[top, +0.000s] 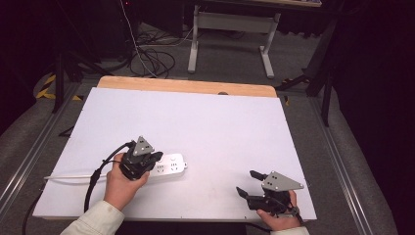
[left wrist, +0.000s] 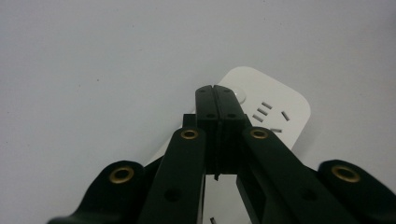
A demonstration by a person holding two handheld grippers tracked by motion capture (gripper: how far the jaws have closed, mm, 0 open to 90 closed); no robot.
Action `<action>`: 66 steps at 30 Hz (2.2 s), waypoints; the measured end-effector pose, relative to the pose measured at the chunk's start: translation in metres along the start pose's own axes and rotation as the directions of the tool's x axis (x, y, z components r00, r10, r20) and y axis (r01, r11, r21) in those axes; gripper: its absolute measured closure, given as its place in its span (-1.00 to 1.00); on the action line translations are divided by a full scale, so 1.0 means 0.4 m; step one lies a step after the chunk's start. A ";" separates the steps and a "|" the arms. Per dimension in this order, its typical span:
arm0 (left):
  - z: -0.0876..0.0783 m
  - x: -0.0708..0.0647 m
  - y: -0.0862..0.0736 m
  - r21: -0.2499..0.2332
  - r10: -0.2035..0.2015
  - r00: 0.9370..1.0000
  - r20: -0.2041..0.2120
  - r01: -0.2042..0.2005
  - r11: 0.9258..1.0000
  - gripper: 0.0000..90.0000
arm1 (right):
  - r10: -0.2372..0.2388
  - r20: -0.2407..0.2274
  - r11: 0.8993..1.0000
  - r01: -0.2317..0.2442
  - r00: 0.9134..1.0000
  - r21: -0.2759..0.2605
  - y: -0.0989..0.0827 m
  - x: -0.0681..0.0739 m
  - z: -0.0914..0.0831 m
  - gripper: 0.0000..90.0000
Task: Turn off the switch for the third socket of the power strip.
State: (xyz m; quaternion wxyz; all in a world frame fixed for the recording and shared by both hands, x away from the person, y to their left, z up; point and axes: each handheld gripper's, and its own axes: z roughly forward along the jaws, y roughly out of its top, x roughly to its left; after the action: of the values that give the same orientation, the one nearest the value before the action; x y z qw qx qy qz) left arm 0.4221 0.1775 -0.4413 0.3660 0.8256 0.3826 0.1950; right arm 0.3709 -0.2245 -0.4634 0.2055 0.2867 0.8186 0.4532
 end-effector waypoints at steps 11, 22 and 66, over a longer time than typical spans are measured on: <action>-0.018 -0.011 0.010 -0.008 0.028 1.000 0.003 -0.028 1.000 1.00 | 0.000 0.000 1.000 0.000 1.000 0.001 0.000 0.000 0.001 -0.37; -0.047 -0.020 0.018 -0.069 0.073 0.997 0.036 -0.071 0.995 0.25 | 0.004 -0.005 1.000 -0.004 1.000 0.003 -0.001 0.000 0.002 -0.35; -0.210 0.094 -0.108 -0.211 0.042 0.994 0.103 -0.020 0.977 -0.64 | 0.004 -0.006 1.000 -0.004 1.000 -0.006 -0.001 -0.001 -0.001 -0.36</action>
State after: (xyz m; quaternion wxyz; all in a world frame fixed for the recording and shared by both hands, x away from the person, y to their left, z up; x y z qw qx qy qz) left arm 0.3743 0.2638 -0.4173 0.4679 0.7975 0.3268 0.1957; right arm 0.3710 -0.2251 -0.4634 0.2028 0.2862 0.8175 0.4568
